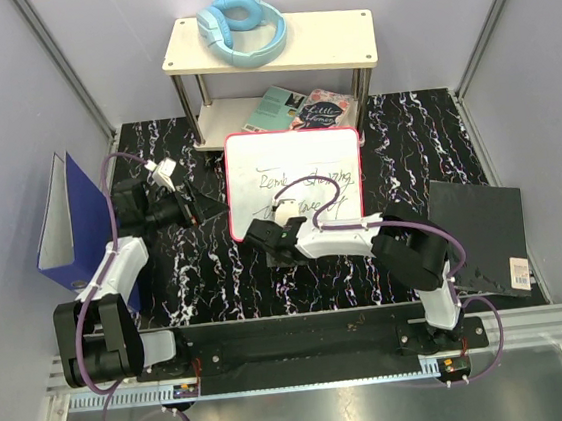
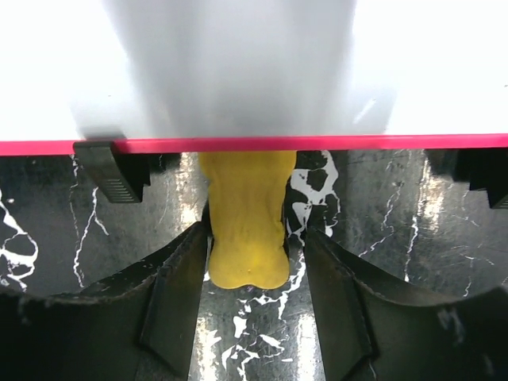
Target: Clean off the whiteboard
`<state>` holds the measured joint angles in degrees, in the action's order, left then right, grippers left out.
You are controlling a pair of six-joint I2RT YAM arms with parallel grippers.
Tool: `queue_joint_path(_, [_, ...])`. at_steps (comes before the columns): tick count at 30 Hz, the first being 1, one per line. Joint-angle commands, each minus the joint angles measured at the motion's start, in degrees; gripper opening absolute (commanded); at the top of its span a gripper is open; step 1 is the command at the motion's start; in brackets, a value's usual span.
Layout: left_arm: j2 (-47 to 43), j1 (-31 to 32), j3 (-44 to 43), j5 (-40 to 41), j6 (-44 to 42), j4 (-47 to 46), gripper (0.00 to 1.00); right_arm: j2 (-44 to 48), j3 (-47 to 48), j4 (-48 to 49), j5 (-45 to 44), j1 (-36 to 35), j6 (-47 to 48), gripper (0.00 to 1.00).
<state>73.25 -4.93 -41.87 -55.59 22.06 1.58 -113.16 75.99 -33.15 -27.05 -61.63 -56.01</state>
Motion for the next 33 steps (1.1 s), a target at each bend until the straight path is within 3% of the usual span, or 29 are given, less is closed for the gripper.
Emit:
queue_joint_path(1, [0.13,-0.17,-0.58,-1.89,-1.15,-1.76,0.99,-2.23,-1.02,-2.45,-2.92,0.63,-1.39,0.61])
queue_joint_path(4, [0.49,-0.26,-0.58,-2.15,-1.06,-1.76,0.99,-2.85,-0.58,-1.84,-3.36,0.63,-0.95,0.60])
queue_joint_path(7, [0.57,-0.26,-0.76,-1.63,-1.41,-0.46,0.99,-2.77,-0.93,-0.52,-2.93,0.63,0.02,0.49])
queue_joint_path(8, [0.40,-0.26,-0.76,-1.28,-1.58,-0.18,0.99,-2.85,-1.10,-0.43,-2.84,0.63,0.02,0.31])
queue_joint_path(12, [-0.57,-0.26,-1.55,4.41,-2.64,1.75,0.99,-1.45,-1.98,0.01,-2.92,0.72,0.11,0.00])
queue_joint_path(18, [0.48,-0.87,-1.64,7.17,0.43,0.18,0.99,5.84,-3.65,0.45,-2.84,0.63,3.45,0.00])
queue_joint_path(28, [12.51,-0.96,-8.56,2.77,11.51,-18.62,0.99,31.49,-11.38,4.66,-7.14,1.15,10.82,0.00])
queue_joint_path(33, [20.34,-0.61,-14.02,1.02,13.35,-24.15,0.99,34.85,-11.12,7.47,-5.13,5.19,13.20,0.00])
